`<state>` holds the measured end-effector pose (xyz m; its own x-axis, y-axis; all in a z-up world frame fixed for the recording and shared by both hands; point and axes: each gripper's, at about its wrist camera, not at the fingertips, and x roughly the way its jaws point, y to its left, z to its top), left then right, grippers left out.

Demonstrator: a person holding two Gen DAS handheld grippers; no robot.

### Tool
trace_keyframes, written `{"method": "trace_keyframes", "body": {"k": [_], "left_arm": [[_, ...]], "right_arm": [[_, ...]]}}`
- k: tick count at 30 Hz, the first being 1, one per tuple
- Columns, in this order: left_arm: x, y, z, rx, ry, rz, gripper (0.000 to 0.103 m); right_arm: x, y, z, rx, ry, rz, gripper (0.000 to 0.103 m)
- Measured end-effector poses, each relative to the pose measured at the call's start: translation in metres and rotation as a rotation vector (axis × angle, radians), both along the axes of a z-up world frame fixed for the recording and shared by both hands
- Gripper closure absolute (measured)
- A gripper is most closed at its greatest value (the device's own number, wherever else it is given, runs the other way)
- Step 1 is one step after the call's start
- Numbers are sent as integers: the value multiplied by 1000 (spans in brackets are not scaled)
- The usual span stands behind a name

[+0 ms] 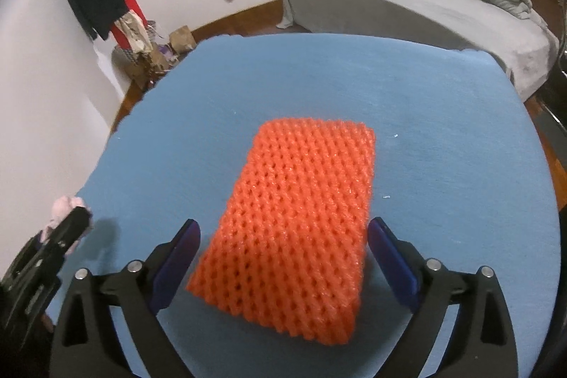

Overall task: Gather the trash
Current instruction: 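Grasp the orange mesh pad at its end with the right gripper while the left holds the sock, then carry the pink sock and orange mesh pad over the bin with both grippers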

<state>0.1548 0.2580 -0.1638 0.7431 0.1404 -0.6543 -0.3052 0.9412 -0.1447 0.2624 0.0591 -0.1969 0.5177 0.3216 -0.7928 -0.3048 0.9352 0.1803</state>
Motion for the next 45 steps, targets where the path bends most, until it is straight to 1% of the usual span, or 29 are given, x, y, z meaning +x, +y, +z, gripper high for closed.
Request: {"method": "trace_keyframes", "body": {"k": [2,6,8,9,10,11,13,15,16,17,19,20,21,22,27,33,38,45], "left_arm": [[0,0,-1,-1,2,2,59],[-1,2,-2,-7,6,4,59],[-1,2,-2,-5,6,2,59],[-1,1,-3,-6,7,1,59],[-1,0,-3,-6,8,-1,59],[-1,-1,-4,-8,8,-3,59],[-2,-2,-5,-12,6,-5,59],[-2,-5,-4,-16,2,-10,59],[-1,-4,-4,-17,0,-15,59],[-1,-5,-3,-18,-1,-18,59],[-1,-10,-2,-17,-3,-28,59],[-1,-12,-1,-16,-4,-32,59],[-1,-15,0,-16,-6,-36,59],[-2,-18,1,-16,-8,-43,59],[-3,-32,9,-13,-16,-71,59],[-6,-57,25,1,-34,-109,59],[-11,-78,37,-4,-48,-134,59],[-22,-110,56,7,-79,-179,59]], "right_arm": [[2,0,-4,-6,11,-8,9],[4,3,-13,-55,18,-7,9],[-1,3,-12,-65,1,6,12],[-2,2,-12,-74,-3,15,16],[-5,0,-11,-66,-2,20,22],[-6,-2,-10,-55,2,25,26],[-8,-8,-8,-35,10,41,40],[-10,-15,-6,-9,18,64,49],[-11,-18,-5,2,18,75,52],[-11,-20,-3,8,20,86,64],[-14,-27,-2,24,31,105,74],[-15,-34,-2,37,37,112,76],[-17,-37,0,53,40,121,80],[-19,-40,2,59,37,128,82],[-34,-55,17,84,11,153,86],[-48,-68,39,81,-42,177,86],[-58,-85,60,95,-84,164,86],[-75,-122,84,109,-128,124,86]]}}
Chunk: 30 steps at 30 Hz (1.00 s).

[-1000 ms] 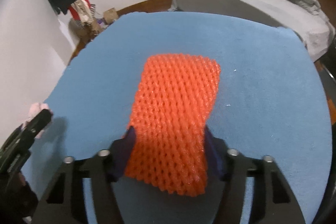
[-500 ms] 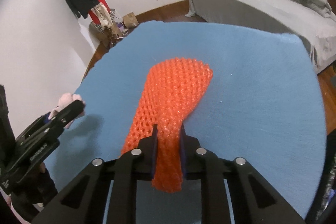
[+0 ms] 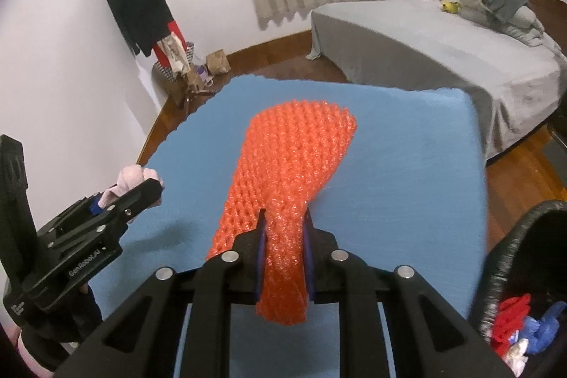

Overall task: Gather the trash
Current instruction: 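Carry the pink sock and orange mesh pad over the bin with both grippers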

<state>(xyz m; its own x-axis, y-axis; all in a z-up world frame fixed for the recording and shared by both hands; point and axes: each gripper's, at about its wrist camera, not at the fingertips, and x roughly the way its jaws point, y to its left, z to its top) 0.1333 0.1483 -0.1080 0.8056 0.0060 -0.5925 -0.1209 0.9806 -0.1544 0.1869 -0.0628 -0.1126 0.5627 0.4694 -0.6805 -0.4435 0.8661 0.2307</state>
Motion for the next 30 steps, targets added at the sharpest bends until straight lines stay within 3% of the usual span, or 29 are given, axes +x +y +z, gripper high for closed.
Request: {"method": "trace_keyframes", "body": {"k": [13,30], "left_arm": [[-13,-74,42,10,-58,-108,59],[-23,-169,61,15,-98,-295,58]], "right_arm": [[-26,-66,38,34,-66,-93,86],[-64,-161,60,33,-126,-264,86]]}}
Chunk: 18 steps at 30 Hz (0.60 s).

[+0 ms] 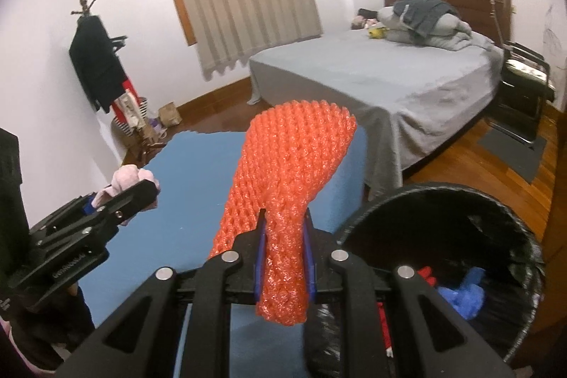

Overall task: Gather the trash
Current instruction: 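Carry the pink sock and orange mesh pad over the bin with both grippers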

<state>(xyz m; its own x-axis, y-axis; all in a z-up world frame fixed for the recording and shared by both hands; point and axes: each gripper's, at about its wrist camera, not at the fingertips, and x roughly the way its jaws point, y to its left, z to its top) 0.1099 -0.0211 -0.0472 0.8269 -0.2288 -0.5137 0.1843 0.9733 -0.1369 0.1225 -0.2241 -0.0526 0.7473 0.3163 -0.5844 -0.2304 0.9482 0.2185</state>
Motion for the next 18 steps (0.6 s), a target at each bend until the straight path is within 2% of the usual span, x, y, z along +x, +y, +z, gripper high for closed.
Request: {"method": "trace_keyframes", "body": {"k": [18], "left_arm": [[-8,-88,13,30,-50,-163,58]], "right_arm": [[-26,-80,1,1,-26,-166,86]]}}
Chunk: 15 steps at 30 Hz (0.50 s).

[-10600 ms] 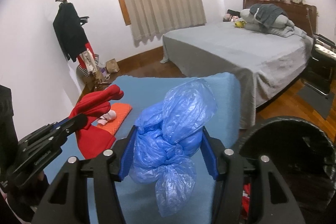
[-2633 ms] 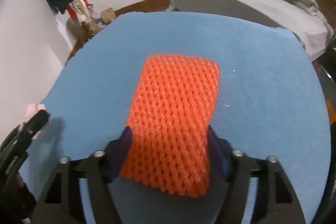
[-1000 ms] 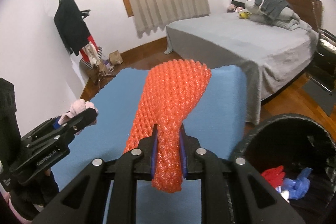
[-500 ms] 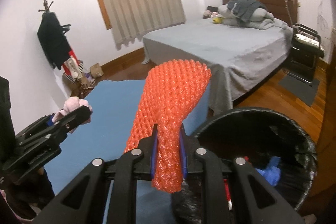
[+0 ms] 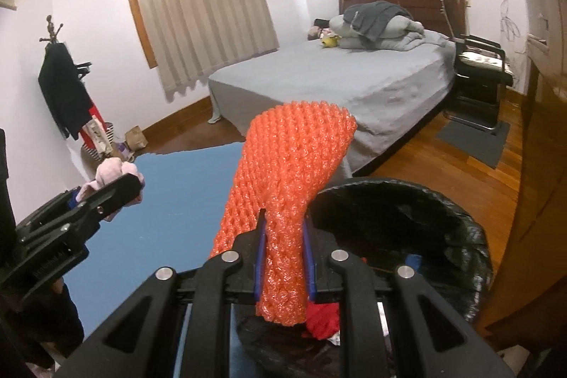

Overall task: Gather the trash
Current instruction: 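Carry the pink sock and orange mesh pad over the bin with both grippers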

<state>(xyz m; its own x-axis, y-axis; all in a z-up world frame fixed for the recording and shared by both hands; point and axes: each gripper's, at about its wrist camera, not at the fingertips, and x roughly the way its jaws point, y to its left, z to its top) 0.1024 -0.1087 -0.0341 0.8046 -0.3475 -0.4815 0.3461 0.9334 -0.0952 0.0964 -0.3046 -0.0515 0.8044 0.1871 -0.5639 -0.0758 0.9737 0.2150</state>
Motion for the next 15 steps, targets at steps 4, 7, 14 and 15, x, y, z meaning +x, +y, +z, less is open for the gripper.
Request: {"method": "trace_keyframes", "body": {"k": [4,7,14,15], "left_arm": [[0,-16,0,2,-7,-26,58],[0,-29,0,4,-10,-43,58],[3,-50,-3,13,-20,-86,58],[2,-53,-4,13,-20,-92,58]], "right_arm": [[-7,-15,-1,-5,2,-29,86],[-10,-22,-3,-12,7,-52,86],[-15,-44,-8,-32,19,-101,86],[-16,-48,-9,-34,21,-108,86]]}}
